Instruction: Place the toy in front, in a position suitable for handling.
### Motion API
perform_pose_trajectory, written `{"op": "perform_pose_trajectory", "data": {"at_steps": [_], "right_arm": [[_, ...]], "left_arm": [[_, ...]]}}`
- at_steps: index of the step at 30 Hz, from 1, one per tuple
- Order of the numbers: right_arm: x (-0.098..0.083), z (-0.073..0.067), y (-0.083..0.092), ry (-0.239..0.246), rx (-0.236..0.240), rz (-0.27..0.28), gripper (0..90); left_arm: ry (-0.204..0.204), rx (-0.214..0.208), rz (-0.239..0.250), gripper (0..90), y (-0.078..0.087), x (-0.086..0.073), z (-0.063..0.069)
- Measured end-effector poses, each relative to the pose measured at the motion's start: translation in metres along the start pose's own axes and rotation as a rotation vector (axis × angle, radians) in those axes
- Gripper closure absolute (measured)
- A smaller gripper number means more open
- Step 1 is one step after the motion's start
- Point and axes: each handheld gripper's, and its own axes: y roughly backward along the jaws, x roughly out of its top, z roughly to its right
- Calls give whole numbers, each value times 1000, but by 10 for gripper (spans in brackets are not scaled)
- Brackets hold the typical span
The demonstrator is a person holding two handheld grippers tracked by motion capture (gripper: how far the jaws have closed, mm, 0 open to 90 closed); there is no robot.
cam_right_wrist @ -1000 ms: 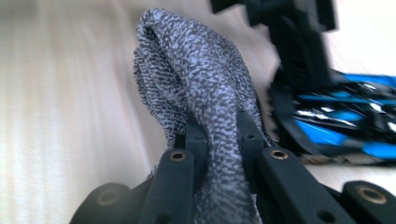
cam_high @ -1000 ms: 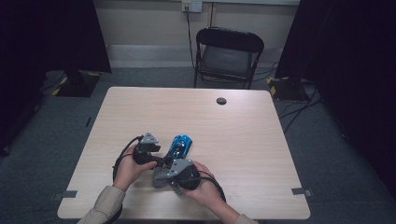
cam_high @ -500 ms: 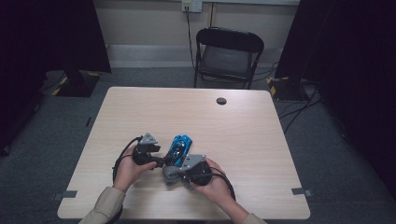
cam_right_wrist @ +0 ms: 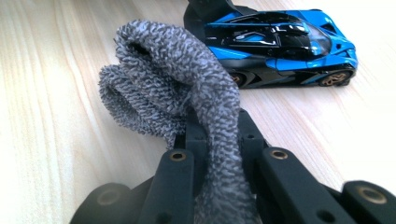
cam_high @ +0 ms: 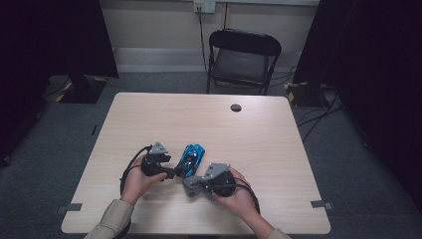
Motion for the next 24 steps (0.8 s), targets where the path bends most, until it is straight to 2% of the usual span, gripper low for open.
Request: {"op": "perform_pose_trajectory", "data": {"at_steps": [18, 20, 22, 24], "right_arm": [[-12, 7, 11, -6, -16, -10, 799], [-10, 2, 12, 5, 0, -8, 800], [-6, -5, 13, 39, 16, -4, 799], [-2, -11, 12, 50, 34, 2, 800]], "left_arm": [[-3, 1, -4, 306, 0, 0, 0], [-5, 1, -8, 306, 0, 1, 0], [-6, 3, -7, 305, 0, 1, 0], [6, -1, 2, 305, 0, 0, 1]]}}
